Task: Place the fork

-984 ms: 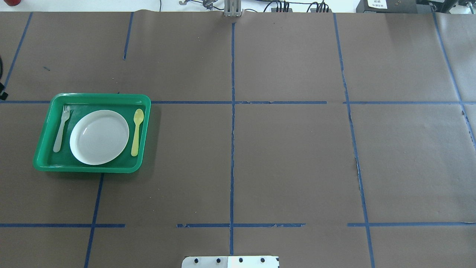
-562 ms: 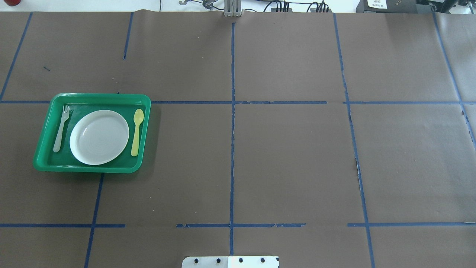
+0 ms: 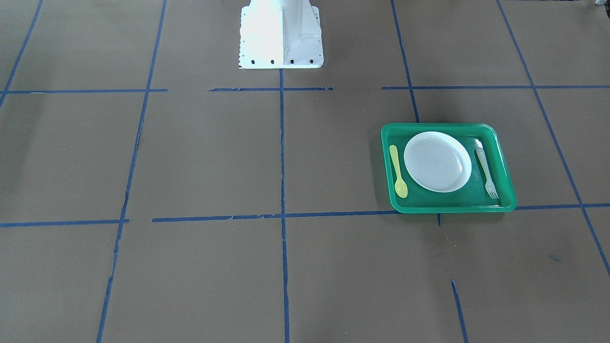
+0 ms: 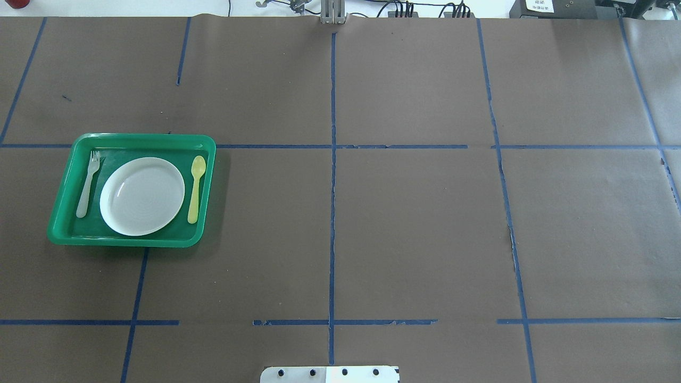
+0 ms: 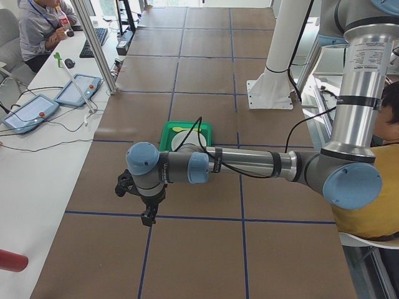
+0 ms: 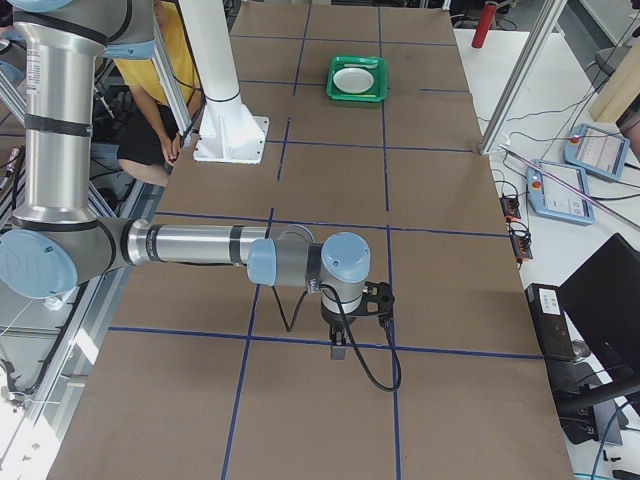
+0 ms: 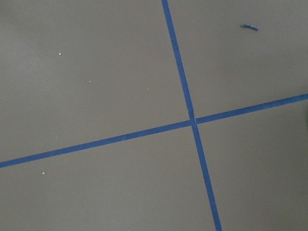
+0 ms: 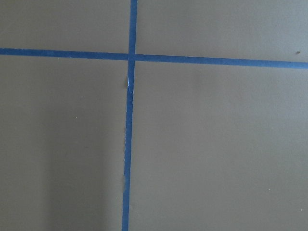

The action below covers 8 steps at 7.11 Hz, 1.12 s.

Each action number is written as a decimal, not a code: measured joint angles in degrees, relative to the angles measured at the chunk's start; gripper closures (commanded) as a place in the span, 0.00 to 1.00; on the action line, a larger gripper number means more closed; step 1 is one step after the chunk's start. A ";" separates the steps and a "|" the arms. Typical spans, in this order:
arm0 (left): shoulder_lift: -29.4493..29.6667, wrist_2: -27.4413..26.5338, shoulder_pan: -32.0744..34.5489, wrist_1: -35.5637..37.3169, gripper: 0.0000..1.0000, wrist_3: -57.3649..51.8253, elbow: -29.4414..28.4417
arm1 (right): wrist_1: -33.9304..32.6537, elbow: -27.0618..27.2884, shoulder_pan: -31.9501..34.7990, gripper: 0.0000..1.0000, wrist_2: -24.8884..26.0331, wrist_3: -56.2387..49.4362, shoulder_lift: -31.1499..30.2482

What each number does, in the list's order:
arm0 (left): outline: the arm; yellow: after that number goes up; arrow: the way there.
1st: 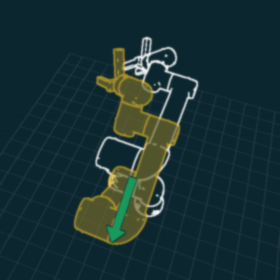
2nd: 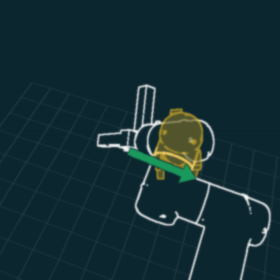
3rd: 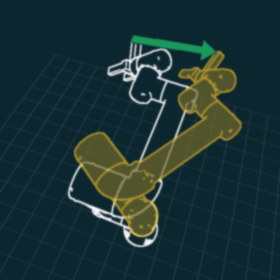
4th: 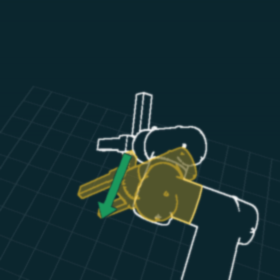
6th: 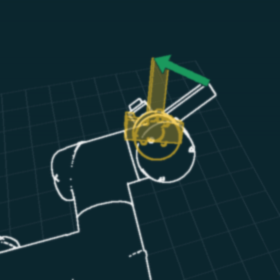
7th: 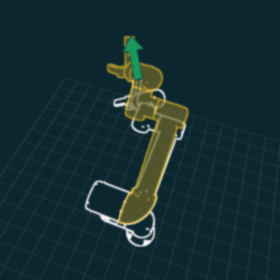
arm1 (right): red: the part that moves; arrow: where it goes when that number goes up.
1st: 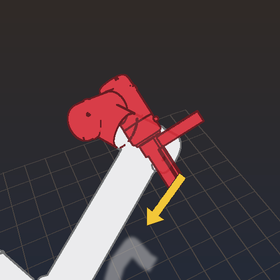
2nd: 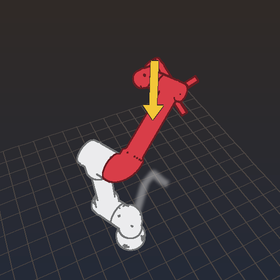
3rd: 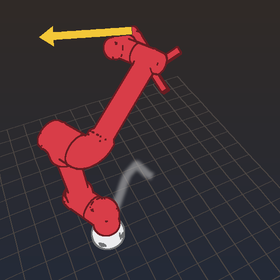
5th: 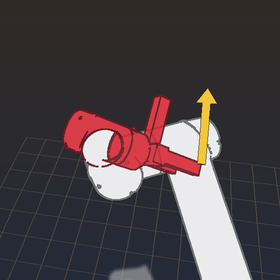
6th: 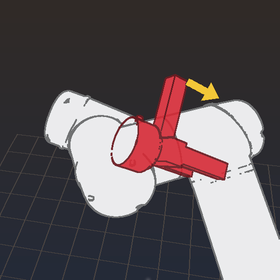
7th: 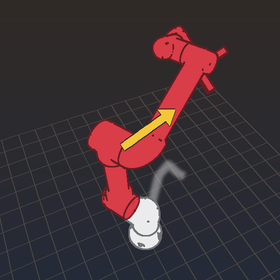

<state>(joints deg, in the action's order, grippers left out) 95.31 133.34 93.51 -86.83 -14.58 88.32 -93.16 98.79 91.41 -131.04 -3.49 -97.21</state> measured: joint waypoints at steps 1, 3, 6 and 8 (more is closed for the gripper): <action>-0.22 0.13 -0.06 -0.13 0.00 -0.09 -0.06 | 0.00 0.00 0.00 0.00 0.00 0.03 0.00; -0.26 0.24 -0.15 -0.08 0.00 -0.06 -0.12 | 0.00 0.00 0.00 0.00 0.00 0.02 0.00; -0.53 0.12 -0.17 0.36 0.00 -0.01 0.47 | 0.00 0.00 0.00 0.00 0.00 -0.02 0.00; -0.61 0.08 -0.17 0.52 0.00 -0.23 0.60 | 0.00 0.00 0.00 0.00 0.00 0.01 0.00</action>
<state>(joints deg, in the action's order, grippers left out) 94.69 133.42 93.34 -86.31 -14.81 88.92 -93.17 98.79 91.41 -131.04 -3.48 -97.21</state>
